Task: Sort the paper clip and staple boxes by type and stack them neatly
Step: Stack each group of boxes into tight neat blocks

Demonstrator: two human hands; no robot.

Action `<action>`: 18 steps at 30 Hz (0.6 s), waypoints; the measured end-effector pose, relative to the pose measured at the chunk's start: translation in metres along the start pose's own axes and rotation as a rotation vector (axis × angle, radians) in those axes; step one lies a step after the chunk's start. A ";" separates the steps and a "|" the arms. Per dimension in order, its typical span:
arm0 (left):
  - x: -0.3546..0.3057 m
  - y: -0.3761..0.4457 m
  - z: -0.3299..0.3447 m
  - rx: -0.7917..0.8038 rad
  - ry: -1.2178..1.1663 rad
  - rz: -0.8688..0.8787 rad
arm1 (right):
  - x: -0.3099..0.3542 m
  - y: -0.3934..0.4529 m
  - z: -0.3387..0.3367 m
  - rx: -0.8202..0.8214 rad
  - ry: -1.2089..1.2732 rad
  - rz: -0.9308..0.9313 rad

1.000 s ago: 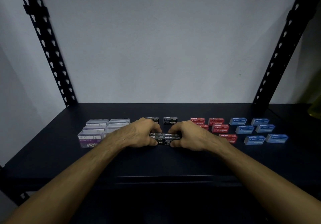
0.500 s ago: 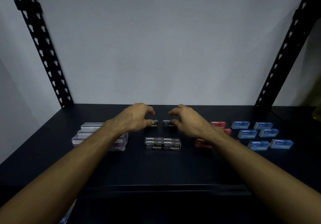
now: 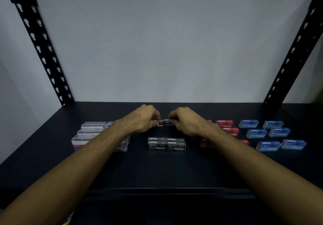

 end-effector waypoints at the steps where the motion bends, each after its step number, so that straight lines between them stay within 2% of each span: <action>1: -0.001 0.001 0.000 0.001 0.005 0.000 | 0.000 0.000 0.000 -0.002 0.007 -0.003; 18: -0.013 -0.021 0.005 0.079 -0.014 0.046 | 0.006 -0.027 0.000 0.066 0.094 -0.014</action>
Point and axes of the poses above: each hand's wrist, its own y-axis towards the middle knuckle, its own z-axis out of the palm, x = y × z, the point moved 2 cm from there along y, towards the middle knuckle, and after that the axes turned 8 degrees about x, right-handed, at the moved point
